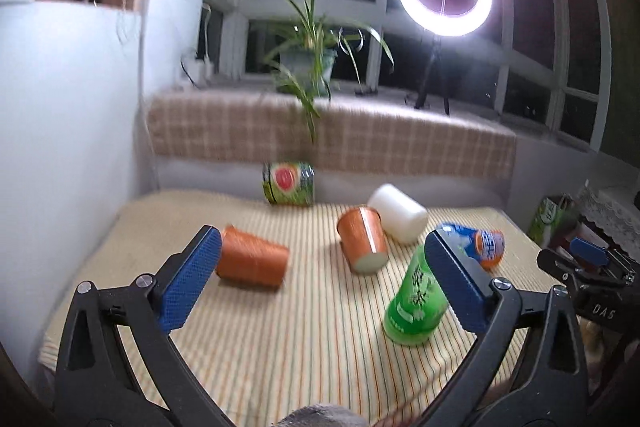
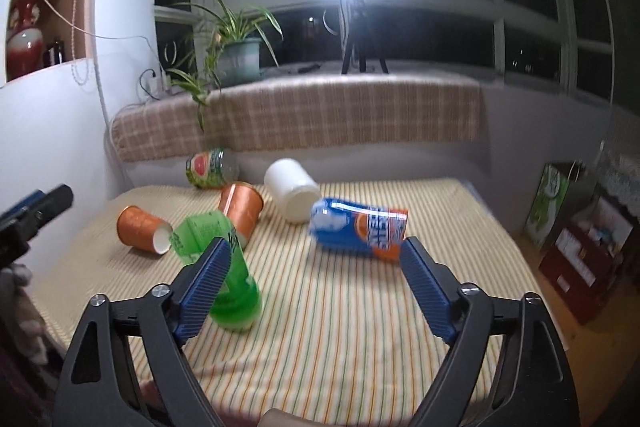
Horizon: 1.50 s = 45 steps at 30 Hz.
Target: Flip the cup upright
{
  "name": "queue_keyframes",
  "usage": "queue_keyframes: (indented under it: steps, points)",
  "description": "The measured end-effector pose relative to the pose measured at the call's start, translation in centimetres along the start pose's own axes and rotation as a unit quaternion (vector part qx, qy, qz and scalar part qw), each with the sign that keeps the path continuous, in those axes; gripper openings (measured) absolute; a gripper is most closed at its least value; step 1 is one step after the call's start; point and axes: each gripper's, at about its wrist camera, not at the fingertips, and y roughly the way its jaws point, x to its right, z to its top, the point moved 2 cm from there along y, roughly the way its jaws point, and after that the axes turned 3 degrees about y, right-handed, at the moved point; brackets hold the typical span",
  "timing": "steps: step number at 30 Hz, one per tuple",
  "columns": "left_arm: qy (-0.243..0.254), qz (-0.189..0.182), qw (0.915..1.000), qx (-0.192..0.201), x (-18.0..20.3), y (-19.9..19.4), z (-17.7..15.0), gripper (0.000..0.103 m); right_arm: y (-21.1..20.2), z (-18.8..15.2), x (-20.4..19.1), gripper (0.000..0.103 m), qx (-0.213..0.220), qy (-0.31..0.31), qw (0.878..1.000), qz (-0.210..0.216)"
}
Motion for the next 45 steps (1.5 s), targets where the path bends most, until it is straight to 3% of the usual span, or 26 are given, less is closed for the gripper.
queue_keyframes:
  steps: [13, 45]
  points:
    - [0.010, 0.019, 0.9997, 0.007, 0.20, -0.98, 0.34, 0.103, 0.06, 0.00, 0.64, 0.089, 0.000, 0.028, 1.000, 0.000]
    - [0.013, 0.020, 0.9997, 0.006, 0.26, -1.18, 0.38, 0.103, 0.90, -0.64, 0.50, 0.089, -0.024, 0.034, 0.999, 0.009]
